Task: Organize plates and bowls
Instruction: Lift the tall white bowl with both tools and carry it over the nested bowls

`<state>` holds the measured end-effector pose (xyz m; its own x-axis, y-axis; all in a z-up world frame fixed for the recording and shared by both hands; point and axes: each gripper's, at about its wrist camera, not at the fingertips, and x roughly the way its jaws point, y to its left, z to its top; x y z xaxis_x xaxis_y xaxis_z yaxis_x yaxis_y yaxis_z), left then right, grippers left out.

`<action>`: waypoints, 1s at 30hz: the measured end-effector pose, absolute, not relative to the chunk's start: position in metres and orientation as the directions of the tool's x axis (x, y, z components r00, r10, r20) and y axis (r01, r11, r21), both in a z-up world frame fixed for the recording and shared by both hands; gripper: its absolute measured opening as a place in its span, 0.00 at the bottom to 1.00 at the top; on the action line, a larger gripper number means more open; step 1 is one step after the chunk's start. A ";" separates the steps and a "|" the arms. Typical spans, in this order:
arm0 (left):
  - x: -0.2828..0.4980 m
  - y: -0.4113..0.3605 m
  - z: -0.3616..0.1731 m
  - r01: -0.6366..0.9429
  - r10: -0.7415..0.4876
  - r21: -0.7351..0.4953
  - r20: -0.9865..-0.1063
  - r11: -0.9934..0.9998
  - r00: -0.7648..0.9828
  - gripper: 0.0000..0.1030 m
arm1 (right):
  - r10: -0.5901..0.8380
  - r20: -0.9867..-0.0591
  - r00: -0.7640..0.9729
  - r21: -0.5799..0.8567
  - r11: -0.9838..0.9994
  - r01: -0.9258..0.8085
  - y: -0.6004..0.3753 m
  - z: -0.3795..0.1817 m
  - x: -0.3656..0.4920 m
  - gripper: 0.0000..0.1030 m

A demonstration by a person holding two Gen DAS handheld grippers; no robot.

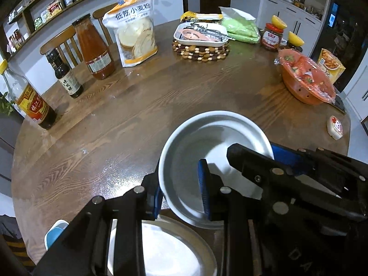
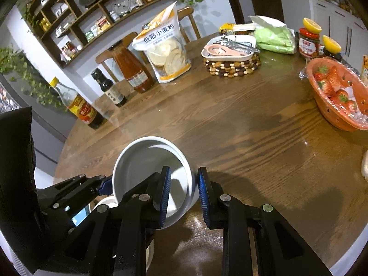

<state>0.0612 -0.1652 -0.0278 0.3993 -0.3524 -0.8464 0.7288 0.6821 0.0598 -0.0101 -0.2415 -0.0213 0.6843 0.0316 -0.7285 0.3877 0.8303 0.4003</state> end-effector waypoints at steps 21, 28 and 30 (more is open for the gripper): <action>0.051 -0.121 -0.001 0.595 -0.306 0.061 -0.812 0.802 0.497 0.26 | 0.144 -0.702 0.697 0.373 0.908 0.189 -0.206 0.007 0.003 0.27; 0.050 -0.104 0.005 0.529 -0.273 0.060 -0.803 0.847 0.529 0.26 | 0.192 -0.703 0.685 0.354 0.929 0.103 -0.190 0.014 0.007 0.27; 0.048 -0.099 0.006 0.509 -0.264 0.058 -0.801 0.859 0.537 0.26 | 0.204 -0.705 0.680 0.350 0.933 0.083 -0.187 0.016 0.008 0.27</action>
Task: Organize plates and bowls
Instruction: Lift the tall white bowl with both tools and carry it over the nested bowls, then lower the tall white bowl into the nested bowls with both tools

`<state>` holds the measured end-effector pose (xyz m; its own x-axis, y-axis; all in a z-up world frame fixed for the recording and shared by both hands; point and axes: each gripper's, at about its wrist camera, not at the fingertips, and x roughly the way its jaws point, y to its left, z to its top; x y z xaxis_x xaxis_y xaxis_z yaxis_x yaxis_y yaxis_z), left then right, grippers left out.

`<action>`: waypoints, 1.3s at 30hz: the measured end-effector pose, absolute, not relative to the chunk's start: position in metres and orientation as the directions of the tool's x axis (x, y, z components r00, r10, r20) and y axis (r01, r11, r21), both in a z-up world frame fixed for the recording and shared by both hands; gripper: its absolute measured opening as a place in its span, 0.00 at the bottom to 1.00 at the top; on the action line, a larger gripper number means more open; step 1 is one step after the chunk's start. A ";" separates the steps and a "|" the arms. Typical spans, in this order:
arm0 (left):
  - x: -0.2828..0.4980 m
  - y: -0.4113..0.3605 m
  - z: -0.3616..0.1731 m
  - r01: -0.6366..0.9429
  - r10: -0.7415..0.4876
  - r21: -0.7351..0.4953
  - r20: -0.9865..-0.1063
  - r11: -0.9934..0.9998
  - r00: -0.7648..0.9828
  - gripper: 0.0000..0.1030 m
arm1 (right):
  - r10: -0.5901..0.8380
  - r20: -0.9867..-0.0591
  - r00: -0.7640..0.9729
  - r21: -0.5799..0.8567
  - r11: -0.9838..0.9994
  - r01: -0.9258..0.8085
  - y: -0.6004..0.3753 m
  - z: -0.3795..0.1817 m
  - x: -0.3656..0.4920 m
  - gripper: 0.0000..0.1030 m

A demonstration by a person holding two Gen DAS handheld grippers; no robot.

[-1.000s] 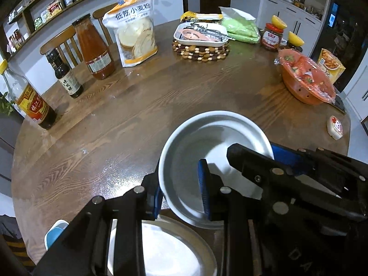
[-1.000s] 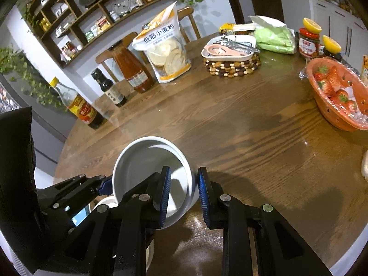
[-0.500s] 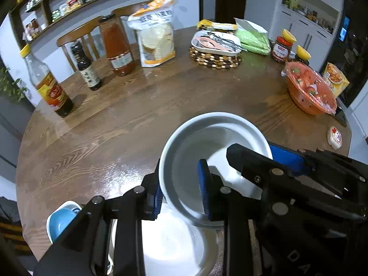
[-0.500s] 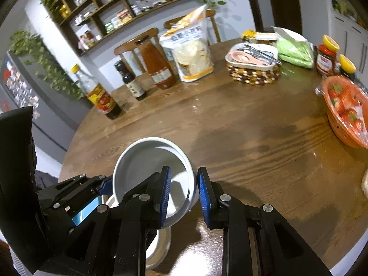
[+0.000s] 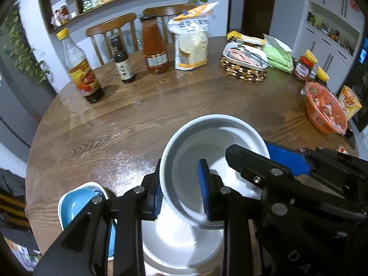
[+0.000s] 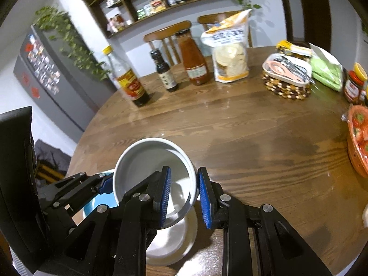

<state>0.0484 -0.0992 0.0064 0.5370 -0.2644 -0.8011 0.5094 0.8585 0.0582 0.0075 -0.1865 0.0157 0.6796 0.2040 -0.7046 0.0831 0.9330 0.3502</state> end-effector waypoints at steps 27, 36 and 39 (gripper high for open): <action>0.027 -0.051 -0.023 0.319 -0.135 0.038 -0.852 0.947 0.505 0.26 | 0.337 -0.772 0.538 0.346 0.934 -0.088 -0.145 -0.017 0.004 0.27; 0.029 -0.050 -0.036 0.323 -0.124 0.038 -0.876 0.946 0.466 0.27 | 0.346 -0.795 0.498 0.359 0.931 -0.074 -0.145 -0.030 0.008 0.27; 0.031 -0.051 -0.043 0.328 -0.122 0.033 -0.888 0.944 0.442 0.27 | 0.346 -0.804 0.484 0.361 0.930 -0.065 -0.145 -0.036 0.010 0.27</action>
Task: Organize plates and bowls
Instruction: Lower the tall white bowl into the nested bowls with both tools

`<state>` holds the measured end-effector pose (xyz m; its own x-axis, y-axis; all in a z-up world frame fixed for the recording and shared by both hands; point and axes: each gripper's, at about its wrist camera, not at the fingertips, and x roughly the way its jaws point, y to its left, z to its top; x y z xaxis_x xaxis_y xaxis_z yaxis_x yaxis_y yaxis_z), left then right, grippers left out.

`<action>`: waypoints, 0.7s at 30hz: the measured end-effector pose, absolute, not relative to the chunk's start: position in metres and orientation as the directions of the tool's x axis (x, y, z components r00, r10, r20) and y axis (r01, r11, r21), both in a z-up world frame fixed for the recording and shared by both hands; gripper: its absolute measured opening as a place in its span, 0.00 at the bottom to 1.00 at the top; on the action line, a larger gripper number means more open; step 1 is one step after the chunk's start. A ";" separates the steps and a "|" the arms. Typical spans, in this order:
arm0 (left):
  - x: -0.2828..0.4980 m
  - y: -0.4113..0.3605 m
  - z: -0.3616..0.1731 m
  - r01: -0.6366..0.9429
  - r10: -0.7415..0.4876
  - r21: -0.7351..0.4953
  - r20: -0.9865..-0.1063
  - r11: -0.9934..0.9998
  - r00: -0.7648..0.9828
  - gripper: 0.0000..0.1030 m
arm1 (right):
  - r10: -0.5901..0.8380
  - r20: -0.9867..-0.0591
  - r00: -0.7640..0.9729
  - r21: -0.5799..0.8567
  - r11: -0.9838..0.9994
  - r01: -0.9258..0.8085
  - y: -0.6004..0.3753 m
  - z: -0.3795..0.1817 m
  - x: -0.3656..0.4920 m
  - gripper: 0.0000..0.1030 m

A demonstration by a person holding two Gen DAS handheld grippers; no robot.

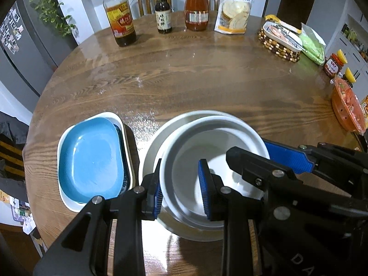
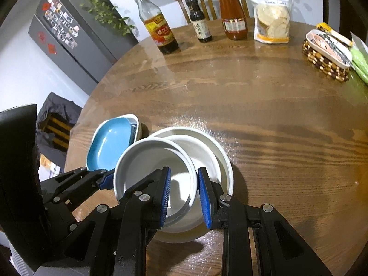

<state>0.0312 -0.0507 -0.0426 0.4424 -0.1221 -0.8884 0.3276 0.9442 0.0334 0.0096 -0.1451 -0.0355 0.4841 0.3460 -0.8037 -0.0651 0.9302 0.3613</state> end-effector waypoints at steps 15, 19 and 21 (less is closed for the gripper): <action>0.038 -0.050 -0.060 0.338 -0.127 0.010 -0.916 0.941 0.381 0.27 | 0.342 -0.823 0.454 0.360 0.931 -0.049 -0.145 -0.047 0.013 0.27; 0.038 -0.050 -0.060 0.338 -0.127 0.010 -0.916 0.941 0.381 0.27 | 0.342 -0.822 0.454 0.360 0.931 -0.049 -0.144 -0.047 0.013 0.27; 0.038 -0.051 -0.060 0.338 -0.128 0.010 -0.916 0.941 0.381 0.27 | 0.343 -0.822 0.454 0.361 0.931 -0.049 -0.145 -0.047 0.013 0.27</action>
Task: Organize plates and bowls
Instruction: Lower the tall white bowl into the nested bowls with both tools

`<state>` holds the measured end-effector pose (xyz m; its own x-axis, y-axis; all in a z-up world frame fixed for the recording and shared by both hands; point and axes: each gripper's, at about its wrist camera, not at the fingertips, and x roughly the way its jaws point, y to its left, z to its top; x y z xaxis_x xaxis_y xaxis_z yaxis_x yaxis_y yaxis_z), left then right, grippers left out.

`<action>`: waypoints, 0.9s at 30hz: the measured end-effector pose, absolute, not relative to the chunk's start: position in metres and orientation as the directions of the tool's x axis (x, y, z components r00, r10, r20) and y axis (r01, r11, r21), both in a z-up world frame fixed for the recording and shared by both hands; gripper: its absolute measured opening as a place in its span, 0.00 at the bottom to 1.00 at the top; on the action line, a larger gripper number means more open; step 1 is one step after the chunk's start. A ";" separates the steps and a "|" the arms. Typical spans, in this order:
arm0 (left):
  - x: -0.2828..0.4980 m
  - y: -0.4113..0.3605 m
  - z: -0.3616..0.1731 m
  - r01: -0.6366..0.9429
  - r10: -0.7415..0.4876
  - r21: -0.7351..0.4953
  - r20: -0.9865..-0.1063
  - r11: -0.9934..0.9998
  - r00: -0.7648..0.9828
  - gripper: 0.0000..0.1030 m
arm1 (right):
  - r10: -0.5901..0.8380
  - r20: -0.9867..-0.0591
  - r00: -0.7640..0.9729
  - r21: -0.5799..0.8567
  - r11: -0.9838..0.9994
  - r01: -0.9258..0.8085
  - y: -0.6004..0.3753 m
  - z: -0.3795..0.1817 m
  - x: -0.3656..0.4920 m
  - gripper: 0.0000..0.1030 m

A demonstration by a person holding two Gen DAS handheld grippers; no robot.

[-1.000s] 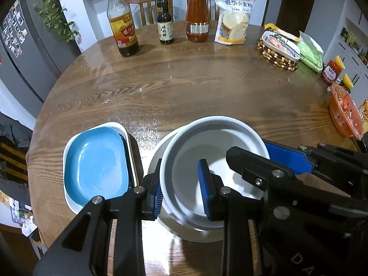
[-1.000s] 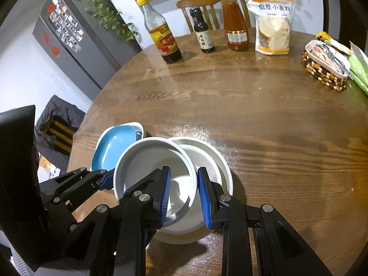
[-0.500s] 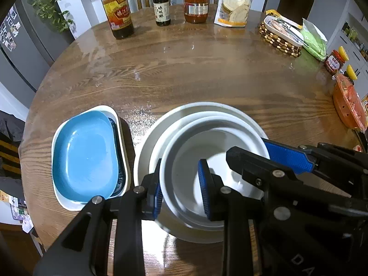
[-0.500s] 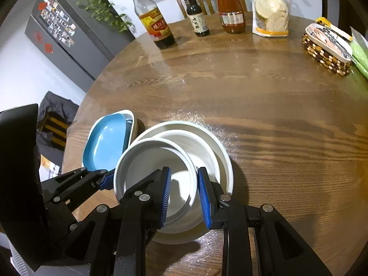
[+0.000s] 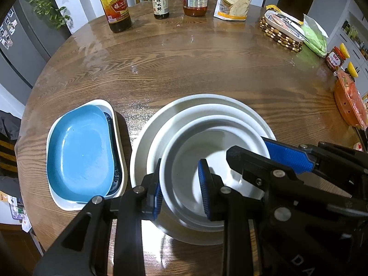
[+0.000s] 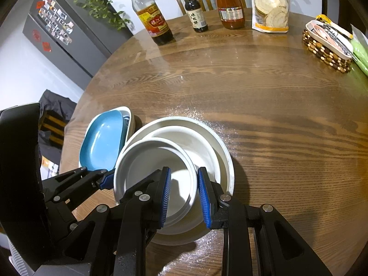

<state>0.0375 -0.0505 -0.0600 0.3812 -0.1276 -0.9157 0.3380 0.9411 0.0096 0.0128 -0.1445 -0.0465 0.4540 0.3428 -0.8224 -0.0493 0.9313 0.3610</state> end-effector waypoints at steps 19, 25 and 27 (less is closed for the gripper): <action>0.040 -0.050 -0.064 0.342 -0.142 -0.011 -0.922 0.940 0.361 0.27 | 0.335 -0.824 0.457 0.354 0.934 -0.047 -0.144 -0.048 0.013 0.27; 0.040 -0.050 -0.064 0.341 -0.142 -0.011 -0.922 0.940 0.360 0.26 | 0.332 -0.821 0.464 0.351 0.935 -0.047 -0.145 -0.047 0.015 0.27; 0.041 -0.051 -0.064 0.341 -0.143 -0.013 -0.923 0.940 0.358 0.27 | 0.329 -0.821 0.467 0.347 0.936 -0.049 -0.145 -0.046 0.016 0.27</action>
